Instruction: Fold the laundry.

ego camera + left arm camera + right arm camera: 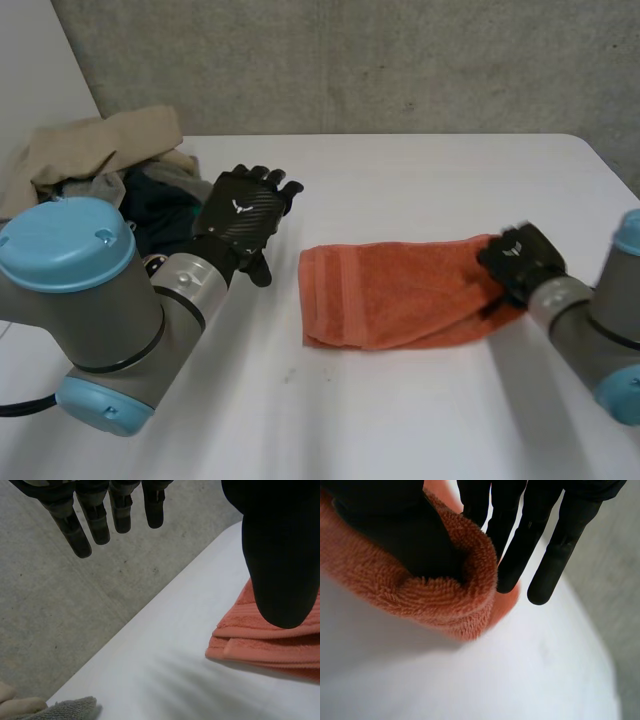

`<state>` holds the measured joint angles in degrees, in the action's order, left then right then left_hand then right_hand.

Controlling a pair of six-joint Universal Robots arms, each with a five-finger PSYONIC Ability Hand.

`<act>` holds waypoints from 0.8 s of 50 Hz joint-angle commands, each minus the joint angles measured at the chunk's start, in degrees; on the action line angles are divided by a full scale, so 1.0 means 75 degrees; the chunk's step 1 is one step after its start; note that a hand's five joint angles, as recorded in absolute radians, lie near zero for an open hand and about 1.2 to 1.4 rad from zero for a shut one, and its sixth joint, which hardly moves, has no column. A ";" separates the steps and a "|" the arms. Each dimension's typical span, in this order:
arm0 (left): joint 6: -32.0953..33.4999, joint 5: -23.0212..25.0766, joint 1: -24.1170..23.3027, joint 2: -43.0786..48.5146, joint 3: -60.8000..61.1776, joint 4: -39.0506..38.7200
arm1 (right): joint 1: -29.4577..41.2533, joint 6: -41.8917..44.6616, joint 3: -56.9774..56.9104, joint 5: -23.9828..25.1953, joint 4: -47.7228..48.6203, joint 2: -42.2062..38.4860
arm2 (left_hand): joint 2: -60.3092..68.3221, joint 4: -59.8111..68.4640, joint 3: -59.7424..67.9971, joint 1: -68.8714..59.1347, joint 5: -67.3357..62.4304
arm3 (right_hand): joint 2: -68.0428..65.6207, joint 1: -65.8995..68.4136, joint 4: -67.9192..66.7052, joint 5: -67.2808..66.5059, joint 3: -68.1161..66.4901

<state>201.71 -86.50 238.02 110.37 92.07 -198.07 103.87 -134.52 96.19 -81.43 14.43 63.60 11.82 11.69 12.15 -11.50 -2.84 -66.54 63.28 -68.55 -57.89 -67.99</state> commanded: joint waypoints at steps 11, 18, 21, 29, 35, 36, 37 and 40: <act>-0.0584 -0.0068 0.0103 -0.0102 -0.0017 0.0019 | 0.3284 -0.0344 -0.0884 0.2021 0.1112 -0.1132 | -0.0103 -0.0085 -0.0147 0.0061 0.0239 | 0.5894 -0.5459 0.6162 0.6073 0.6088; -0.1289 -0.0079 0.0022 -0.0102 -0.0532 0.0054 | 0.2315 -0.2576 -0.0803 0.1215 0.1018 -0.0269 | 0.0480 0.0498 0.0436 -0.0522 -0.0344 | 0.7538 -0.7104 0.7807 0.7718 0.7732; -0.1570 -0.0079 -0.0037 0.0026 -0.1001 0.0101 | 0.1856 -0.3751 -0.0674 0.0909 0.0901 0.0249 | 0.0615 0.0633 0.0571 -0.0657 -0.0480 | 0.7538 -0.7104 0.7807 0.7718 0.7732; -0.1910 -0.0079 -0.1114 0.1256 -0.2442 0.0533 | 0.0859 -0.5864 -0.0603 0.0674 -0.0340 0.0743 | 0.0705 0.0723 0.0661 -0.0747 -0.0570 | 0.7538 -0.7104 0.7807 0.7718 0.7732; -0.1945 -0.0383 -0.1665 0.2567 -0.3461 0.1271 | 0.0565 -0.5958 -0.0919 0.0638 -0.0892 0.0521 | 0.0885 0.0903 0.0841 -0.0927 -0.0749 | 0.7538 -0.7104 0.7807 0.7718 0.7732; -0.1945 -0.0431 -0.1712 0.2686 -0.3544 0.1319 | 0.0565 -0.5970 -0.0966 0.0638 -0.0915 0.0416 | 0.0884 0.0903 0.0841 -0.0927 -0.0749 | 0.7538 -0.7104 0.7807 0.7718 0.7732; -0.1945 -0.0489 -0.1748 0.2803 -0.3603 0.1377 | 0.0554 -0.6005 -0.1013 0.0650 -0.0950 0.0253 | 0.0884 0.0903 0.0841 -0.0927 -0.0749 | 0.7538 -0.7104 0.7807 0.7718 0.7732; -0.1934 -0.0688 -0.1783 0.3155 -0.3768 0.1472 | 0.0565 -0.6005 -0.1071 0.0638 -0.0962 0.0076 | 0.0907 0.0925 0.0863 -0.0949 -0.0772 | 0.7538 -0.7104 0.7807 0.7718 0.7732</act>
<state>187.06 -89.07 225.94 128.36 66.85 -189.40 107.90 -180.09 89.68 -76.73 7.99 67.65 14.99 15.17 14.87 -15.27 -5.34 -12.35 12.91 -12.28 -2.78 -12.36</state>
